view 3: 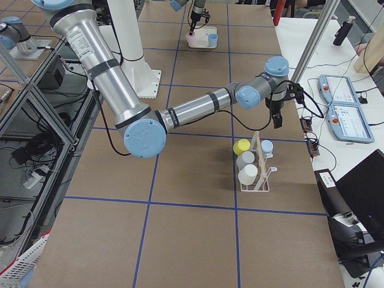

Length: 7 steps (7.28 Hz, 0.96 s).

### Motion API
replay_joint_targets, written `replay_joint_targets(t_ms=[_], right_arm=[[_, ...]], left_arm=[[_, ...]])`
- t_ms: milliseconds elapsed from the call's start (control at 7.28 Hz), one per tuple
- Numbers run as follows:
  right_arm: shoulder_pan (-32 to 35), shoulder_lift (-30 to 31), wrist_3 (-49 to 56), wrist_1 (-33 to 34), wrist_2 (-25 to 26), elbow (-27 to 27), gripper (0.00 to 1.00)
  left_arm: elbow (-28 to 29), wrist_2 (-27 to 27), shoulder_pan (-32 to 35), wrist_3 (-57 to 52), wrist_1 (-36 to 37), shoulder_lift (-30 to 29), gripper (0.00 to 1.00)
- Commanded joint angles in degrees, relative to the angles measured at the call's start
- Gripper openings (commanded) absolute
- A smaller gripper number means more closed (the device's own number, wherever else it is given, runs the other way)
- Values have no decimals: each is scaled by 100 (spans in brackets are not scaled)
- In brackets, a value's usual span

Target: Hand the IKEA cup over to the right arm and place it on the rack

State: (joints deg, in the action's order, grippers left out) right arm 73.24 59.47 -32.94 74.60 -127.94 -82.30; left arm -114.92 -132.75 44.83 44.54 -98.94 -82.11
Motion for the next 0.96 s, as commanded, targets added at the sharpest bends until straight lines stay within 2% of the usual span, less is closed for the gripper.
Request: replay_joint_targets(t_ms=[0,275,412,550,824], right_arm=[[24,-24,-89,19,6,-311,99],[-11,20,-859,2,15,-794,99],[-133,99,-1472,36,-2,-1275,99],[-378,221,-2235,37,15,-1776,99],[-748,223,-3127,37,6,-2393,98]], left_arm=[[-572,-609,985,-16,372,-50,0],[-829,-735,1247,54,796,-427,0],[-804,-709,1222,873,571,-602,0],[-717,-734,1204,1194,438,-1004,0],[-716,-743,1064,1407,490,-1569,0]])
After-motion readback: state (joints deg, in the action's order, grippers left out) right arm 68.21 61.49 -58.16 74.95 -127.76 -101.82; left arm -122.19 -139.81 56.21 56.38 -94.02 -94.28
